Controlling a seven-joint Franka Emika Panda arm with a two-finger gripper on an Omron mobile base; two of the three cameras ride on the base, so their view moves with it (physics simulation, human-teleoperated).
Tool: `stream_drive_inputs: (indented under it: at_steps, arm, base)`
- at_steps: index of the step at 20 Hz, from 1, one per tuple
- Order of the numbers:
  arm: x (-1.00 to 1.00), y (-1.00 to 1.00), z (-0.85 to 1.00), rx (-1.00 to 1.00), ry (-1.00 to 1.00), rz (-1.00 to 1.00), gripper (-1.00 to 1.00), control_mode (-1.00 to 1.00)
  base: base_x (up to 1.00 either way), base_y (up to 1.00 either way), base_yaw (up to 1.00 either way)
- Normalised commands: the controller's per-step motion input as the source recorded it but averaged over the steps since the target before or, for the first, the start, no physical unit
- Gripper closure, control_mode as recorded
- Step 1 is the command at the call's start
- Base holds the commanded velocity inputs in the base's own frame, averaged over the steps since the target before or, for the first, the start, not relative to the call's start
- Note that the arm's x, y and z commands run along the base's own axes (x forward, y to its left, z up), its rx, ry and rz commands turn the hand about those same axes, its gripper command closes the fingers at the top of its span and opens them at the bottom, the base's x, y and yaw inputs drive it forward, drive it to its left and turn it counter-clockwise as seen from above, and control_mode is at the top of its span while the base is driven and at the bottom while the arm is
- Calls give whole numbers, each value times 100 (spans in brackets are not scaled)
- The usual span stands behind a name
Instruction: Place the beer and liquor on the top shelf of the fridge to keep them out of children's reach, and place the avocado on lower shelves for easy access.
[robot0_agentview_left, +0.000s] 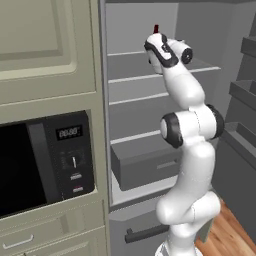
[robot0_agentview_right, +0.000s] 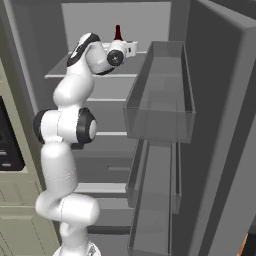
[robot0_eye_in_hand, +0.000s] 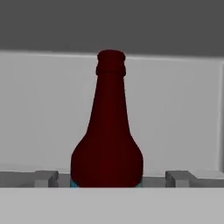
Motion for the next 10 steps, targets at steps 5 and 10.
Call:
stream_drive_inputs:
  at_steps: [5, 10]
  arm:
    - [-52, 0, 0, -2, 6, 0, -100, -100]
    - [-92, 0, -2, -4, 7, 0, -100, -100]
  base:
    - [0, 0, 0]
    - [0, 0, 0]
